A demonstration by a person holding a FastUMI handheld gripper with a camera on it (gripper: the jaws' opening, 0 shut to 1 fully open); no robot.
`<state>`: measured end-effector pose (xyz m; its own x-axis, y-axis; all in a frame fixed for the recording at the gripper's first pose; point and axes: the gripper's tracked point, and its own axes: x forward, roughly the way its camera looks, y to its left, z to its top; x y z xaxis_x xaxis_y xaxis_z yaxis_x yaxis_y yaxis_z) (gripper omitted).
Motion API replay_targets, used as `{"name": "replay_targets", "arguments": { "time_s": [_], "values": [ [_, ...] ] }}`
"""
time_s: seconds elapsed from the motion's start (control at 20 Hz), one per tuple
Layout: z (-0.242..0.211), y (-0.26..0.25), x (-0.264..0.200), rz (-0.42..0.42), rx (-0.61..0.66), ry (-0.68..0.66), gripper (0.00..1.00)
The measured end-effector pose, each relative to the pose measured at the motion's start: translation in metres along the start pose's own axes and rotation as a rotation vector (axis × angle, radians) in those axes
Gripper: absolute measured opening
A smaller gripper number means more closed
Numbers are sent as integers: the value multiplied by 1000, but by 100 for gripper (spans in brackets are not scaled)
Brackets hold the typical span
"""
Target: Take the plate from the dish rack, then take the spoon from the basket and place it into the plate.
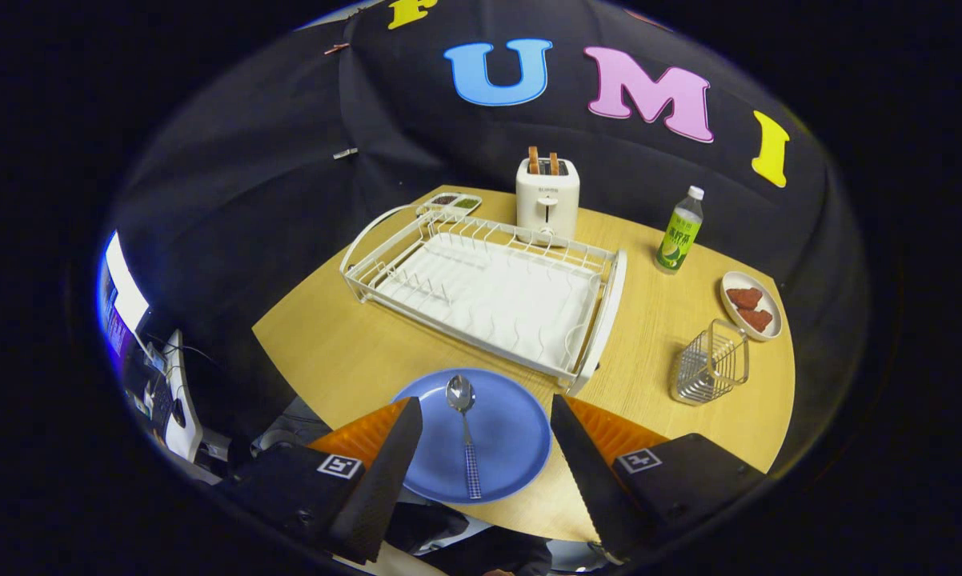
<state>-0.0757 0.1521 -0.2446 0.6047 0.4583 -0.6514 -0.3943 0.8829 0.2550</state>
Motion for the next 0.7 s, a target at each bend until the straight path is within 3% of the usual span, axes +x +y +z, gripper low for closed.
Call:
{"name": "replay_targets", "arguments": {
  "time_s": [0.35, 0.7],
  "values": [
    [75, -25, -37, -84, 15, -192, 99],
    [135, -64, -77, -204, -53, -365, 99]
  ]
}}
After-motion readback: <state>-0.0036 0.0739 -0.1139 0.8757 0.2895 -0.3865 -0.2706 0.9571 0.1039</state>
